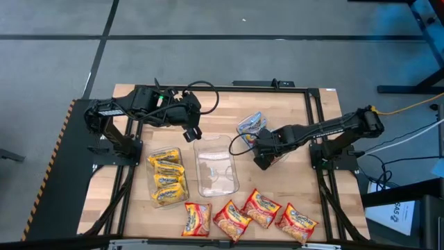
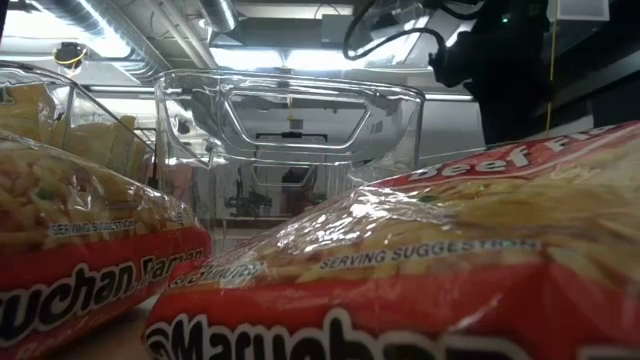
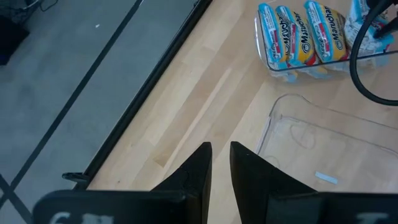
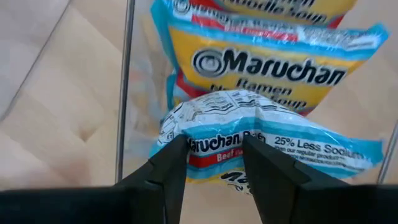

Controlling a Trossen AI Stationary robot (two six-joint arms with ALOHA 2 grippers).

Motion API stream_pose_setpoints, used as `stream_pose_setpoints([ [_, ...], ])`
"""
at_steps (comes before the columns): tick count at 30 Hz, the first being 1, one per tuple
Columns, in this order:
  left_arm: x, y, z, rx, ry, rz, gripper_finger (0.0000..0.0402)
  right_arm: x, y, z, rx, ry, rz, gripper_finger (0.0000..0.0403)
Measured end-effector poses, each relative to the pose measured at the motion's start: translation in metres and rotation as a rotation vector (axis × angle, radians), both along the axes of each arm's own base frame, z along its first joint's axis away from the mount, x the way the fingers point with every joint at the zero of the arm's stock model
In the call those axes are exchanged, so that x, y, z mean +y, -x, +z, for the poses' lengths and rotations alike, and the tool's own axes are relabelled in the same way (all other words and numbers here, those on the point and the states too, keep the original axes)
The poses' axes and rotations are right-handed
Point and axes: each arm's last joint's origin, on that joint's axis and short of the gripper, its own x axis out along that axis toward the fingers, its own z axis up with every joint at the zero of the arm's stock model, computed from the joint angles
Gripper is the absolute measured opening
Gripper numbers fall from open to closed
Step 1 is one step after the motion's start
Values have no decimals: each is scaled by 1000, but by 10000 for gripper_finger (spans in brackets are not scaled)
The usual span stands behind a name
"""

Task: Sort Maruchan noodles
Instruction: Put the blue noodle pack into the right transparent bin, then adjust the transparent bins

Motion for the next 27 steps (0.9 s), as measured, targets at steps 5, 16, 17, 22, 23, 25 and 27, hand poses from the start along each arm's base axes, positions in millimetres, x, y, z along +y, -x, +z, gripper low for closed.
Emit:
stream_pose_setpoints([
  [5,0,0,0,0,0,0,51,0,0,-1,3,-5,3,156],
  [16,0,0,0,22,-19,-32,51,-3,-2,38,-14,46,54,156],
  [17,0,0,0,30,-25,-45,51,-3,-3,45,-22,43,64,156],
  [22,-1,0,-1,41,19,-83,51,1,-7,71,-84,-49,153,156],
  [23,-2,0,-1,42,27,-87,51,3,-10,72,-112,-75,171,156],
  [25,-4,0,-1,43,32,-98,51,8,-16,70,-169,-111,228,156],
  [27,-6,0,-1,43,35,-108,51,11,-22,66,-232,-103,263,156],
])
